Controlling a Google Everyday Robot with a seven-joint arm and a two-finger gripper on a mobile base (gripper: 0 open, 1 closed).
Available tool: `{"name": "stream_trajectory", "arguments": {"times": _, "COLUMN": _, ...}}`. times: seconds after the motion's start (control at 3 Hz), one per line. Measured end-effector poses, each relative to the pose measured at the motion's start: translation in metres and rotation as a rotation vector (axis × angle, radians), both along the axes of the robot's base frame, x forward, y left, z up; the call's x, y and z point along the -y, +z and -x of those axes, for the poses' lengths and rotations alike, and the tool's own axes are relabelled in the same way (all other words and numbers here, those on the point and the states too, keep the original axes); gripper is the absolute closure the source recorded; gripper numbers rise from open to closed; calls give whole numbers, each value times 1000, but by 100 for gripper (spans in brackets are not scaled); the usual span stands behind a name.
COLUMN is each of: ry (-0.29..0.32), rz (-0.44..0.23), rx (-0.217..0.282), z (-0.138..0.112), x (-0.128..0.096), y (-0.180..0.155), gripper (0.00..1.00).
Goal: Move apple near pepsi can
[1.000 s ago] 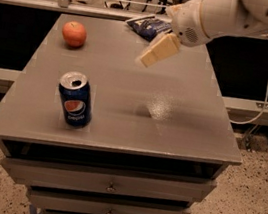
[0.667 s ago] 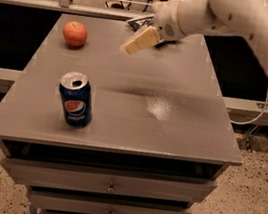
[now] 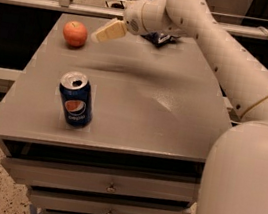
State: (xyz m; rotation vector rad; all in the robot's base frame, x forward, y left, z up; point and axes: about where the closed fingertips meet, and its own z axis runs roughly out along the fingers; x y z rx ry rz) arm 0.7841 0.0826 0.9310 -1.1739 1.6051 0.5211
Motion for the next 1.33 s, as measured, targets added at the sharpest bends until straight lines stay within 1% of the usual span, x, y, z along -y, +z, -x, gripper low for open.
{"name": "stream_trajectory", "arguments": {"times": 0.33, "ry": 17, "rz": -53, "rx": -36, "z": -11, "x": -40, "y": -13, "gripper": 0}}
{"name": "stream_trajectory", "arguments": {"times": 0.67, "ry": 49, "rz": -98, "rx": -82, "z": -14, "x": -87, "y": -32, "gripper": 0}}
{"name": "stream_trajectory", "arguments": {"times": 1.0, "ry": 68, "rz": -118, "rx": -116, "z": -18, "x": -119, "y": -50, "gripper": 4}}
{"name": "stream_trajectory", "arguments": {"times": 1.33, "ry": 64, "rz": -123, "rx": -129, "z": -24, "x": -128, "y": -57, "gripper": 26}}
